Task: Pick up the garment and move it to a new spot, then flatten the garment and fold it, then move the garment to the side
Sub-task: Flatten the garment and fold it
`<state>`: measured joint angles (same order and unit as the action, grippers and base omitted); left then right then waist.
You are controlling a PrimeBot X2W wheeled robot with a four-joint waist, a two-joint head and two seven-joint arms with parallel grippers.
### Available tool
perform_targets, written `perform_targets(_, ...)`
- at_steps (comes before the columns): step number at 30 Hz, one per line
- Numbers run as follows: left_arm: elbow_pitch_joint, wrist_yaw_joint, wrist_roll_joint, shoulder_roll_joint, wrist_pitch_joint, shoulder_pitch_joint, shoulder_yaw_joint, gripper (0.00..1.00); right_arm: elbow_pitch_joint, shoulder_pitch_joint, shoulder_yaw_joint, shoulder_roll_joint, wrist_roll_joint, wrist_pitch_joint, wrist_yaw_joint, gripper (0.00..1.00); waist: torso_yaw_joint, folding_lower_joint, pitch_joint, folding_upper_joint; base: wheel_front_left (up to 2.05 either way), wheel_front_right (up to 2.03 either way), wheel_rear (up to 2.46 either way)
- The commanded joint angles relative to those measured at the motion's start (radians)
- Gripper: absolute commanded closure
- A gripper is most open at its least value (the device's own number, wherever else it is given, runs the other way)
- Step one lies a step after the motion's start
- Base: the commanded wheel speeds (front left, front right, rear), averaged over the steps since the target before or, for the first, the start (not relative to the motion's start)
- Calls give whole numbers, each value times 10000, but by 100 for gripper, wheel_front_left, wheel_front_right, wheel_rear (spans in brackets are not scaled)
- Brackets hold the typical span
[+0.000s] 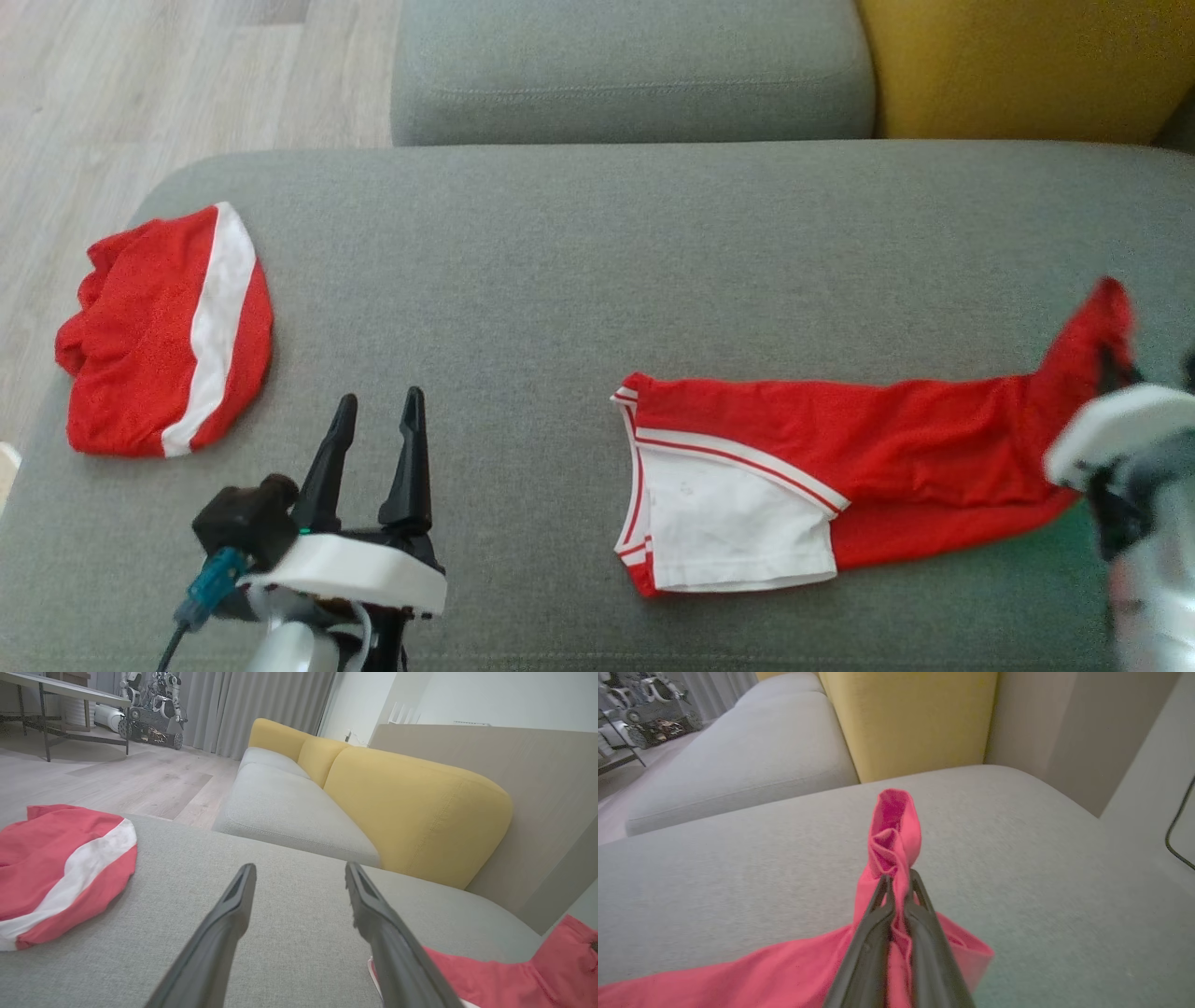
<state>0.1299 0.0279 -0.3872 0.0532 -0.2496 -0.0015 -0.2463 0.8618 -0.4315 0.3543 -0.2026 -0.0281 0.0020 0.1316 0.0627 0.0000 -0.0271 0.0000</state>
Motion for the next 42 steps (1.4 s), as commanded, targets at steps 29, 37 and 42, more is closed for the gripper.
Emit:
perform_targets(29, -267, 130, -556, -29, -122, -300, -149, 0, -3433, 1818, -8319, 1522, -7471, -283, -9, 100, 431, 0, -59, 0, 0, 0, 0)
perform_targets(37, -80, 91, -531, -30, -122, -385, -272, 0, -1952, 1038, -9724, 1523, -9050, -1572, -9, 0, 641, 0, -18, 0, 0, 0, 0)
perform_targets(42, 55, 85, -498, -30, -122, -377, -278, 0, -1620, 734, -10458, 1523, -9850, -1894, -9, 0, 613, 0, -100, 0, 0, 0, 0)
